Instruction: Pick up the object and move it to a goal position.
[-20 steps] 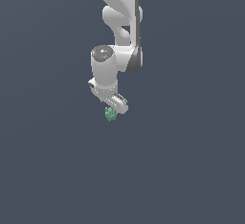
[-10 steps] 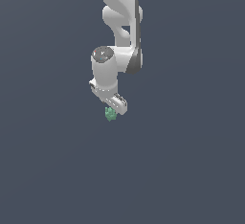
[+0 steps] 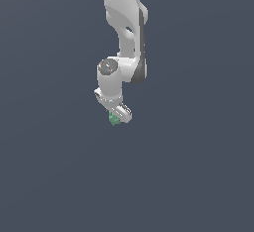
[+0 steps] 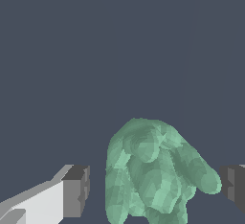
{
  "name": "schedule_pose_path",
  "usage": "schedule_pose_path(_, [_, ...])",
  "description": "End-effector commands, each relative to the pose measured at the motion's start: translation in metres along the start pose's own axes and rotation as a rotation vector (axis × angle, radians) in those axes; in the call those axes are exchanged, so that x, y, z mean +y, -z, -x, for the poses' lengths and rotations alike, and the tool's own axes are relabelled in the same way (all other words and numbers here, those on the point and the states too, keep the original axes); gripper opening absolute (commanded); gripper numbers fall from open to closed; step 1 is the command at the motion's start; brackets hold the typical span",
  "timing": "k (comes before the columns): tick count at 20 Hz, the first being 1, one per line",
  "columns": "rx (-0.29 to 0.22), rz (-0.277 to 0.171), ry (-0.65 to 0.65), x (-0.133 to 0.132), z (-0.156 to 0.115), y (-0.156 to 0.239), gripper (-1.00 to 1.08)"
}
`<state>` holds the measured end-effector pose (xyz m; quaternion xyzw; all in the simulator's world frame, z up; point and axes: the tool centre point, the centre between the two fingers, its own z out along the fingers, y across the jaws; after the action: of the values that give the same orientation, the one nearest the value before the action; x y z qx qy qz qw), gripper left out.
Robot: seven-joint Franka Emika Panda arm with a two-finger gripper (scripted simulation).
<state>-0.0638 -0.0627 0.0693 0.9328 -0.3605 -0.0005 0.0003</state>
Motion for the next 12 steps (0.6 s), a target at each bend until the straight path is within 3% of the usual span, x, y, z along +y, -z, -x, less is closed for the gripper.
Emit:
schedule_pose_path(1, [0.001,-0.001,0.000,-0.0004,-0.0003,-0.0069,1.00])
schedule_pose_path(4, [0.001,-0.001,0.000,-0.0008,-0.0005,-0.0092,1.00])
schedule_pose_path(5, [0.001,-0.001,0.000,-0.0008,-0.0005,-0.0092,-1.00])
schedule_pose_path(12, [0.001,-0.001,0.000,-0.0008,-0.0005,-0.0092,-1.00])
